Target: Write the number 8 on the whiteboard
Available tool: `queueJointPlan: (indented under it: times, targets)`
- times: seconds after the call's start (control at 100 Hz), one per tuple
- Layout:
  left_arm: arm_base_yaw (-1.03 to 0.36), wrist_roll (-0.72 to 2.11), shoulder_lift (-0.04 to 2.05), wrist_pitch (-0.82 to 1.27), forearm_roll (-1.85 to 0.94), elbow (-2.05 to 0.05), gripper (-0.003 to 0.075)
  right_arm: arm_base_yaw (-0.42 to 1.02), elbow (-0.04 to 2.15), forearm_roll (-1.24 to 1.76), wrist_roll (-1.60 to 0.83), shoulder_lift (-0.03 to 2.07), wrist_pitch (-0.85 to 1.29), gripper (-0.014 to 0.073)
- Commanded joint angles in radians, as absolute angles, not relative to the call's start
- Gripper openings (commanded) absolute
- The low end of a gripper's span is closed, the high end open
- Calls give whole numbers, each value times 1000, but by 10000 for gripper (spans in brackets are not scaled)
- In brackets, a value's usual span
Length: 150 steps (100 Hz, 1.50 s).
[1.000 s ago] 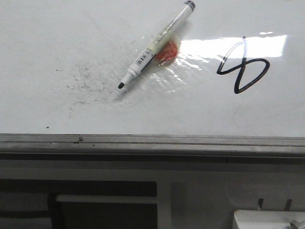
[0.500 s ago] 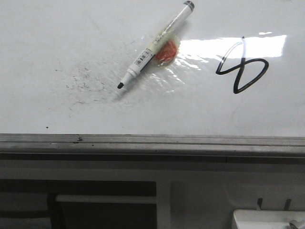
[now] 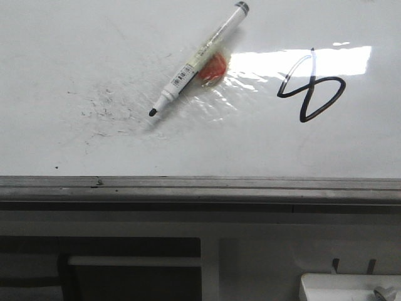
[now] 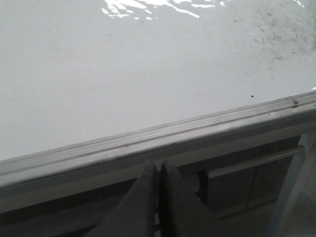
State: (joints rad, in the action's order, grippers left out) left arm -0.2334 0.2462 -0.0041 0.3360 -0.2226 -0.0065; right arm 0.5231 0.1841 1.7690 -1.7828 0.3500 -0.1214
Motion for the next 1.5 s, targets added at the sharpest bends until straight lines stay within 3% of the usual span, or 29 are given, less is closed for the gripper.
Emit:
queueJointPlan:
  times: [0.0, 0.13, 0.32, 0.49, 0.82, 1.04, 1.14, 1.49]
  targets:
    - [-231, 235, -29, 275, -227, 34, -20, 502, 194, 1739, -1781, 353, -137, -65]
    - [-231, 235, -29, 275, -227, 34, -20, 468, 142, 1496, -1606, 353, -150, -65]
    - [-231, 235, -29, 275, -227, 34, -20, 383, 62, 777, -818, 353, -117, -65]
    - [-231, 235, -29, 275, -227, 34, -20, 233, 24, 264, -320, 351, -21, -65]
    - [-231, 235, -29, 275, -227, 34, -20, 65, -23, -307, 197, 192, 0, -65]
    - [-231, 235, -29, 275, -227, 34, -20, 59, -23, -347, 232, -28, 224, -64]
    - [-231, 235, -29, 275, -230, 34, -20, 59, -23, -347, 232, -20, 306, -64]
    - [-231, 235, -29, 275, -235, 34, -20, 59, -23, -346, 232, -32, 303, -64]
